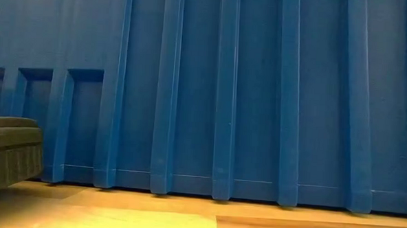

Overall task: Pick and place slides into bin
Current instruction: Put the black slide into the blue organizer bin

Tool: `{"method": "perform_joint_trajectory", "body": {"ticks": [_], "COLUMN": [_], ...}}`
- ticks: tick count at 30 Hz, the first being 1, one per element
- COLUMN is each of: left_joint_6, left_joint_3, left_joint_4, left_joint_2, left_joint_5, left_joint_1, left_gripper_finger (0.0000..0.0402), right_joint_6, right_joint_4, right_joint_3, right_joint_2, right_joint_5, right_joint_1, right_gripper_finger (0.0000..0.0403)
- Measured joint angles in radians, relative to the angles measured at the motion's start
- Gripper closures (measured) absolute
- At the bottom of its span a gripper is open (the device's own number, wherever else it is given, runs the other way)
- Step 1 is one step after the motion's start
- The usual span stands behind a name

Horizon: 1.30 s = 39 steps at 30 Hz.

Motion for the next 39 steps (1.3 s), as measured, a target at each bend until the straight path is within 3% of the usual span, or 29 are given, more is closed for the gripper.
{"method": "perform_joint_trajectory", "body": {"ticks": [8,10,14,18,23,26,30,35,39], "left_joint_6": [-0.056,-0.071,-0.081,-0.114,-0.162,-0.166,-0.2,-0.296,-0.399], "left_joint_3": [0.0,0.0,0.0,0.0,0.0,0.001,0.001,0.001,0.001], "left_joint_4": [0.049,0.064,0.095,0.078,-0.009,-0.101,-0.198,-0.344,-0.415], "left_joint_2": [0.0,0.0,0.0,0.0,-0.011,-0.027,-0.077,-0.132,-0.168], "left_joint_5": [-0.039,-0.039,-0.032,-0.028,-0.043,-0.11,-0.191,-0.375,-0.444], "left_joint_1": [0.0,0.0,0.0,0.0,-0.003,-0.044,-0.123,-0.255,-0.381], "left_gripper_finger": [0.0254,0.0254,0.0254,0.0254,0.0254,0.0254,0.0254,0.0254,0.0254], "right_joint_6": [-0.136,-0.136,-0.134,-0.107,0.006,-0.078,-0.04,-0.042,-0.062], "right_joint_4": [0.392,0.512,0.725,0.756,0.689,0.689,0.624,0.65,0.948], "right_joint_3": [0.09,0.09,0.09,0.091,0.088,0.064,0.009,-0.126,-0.283], "right_joint_2": [-0.211,-0.28,-0.42,-0.552,-0.696,-0.751,-0.799,-0.848,-0.903], "right_joint_5": [-0.258,-0.272,-0.104,0.084,0.131,0.117,0.14,0.019,-0.164], "right_joint_1": [0.05,0.067,0.106,0.137,0.144,0.187,0.199,0.198,0.198], "right_gripper_finger": [0.0199,0.0199,0.0196,0.0196,0.0196,0.0197,0.0195,0.0194,0.0194]}}
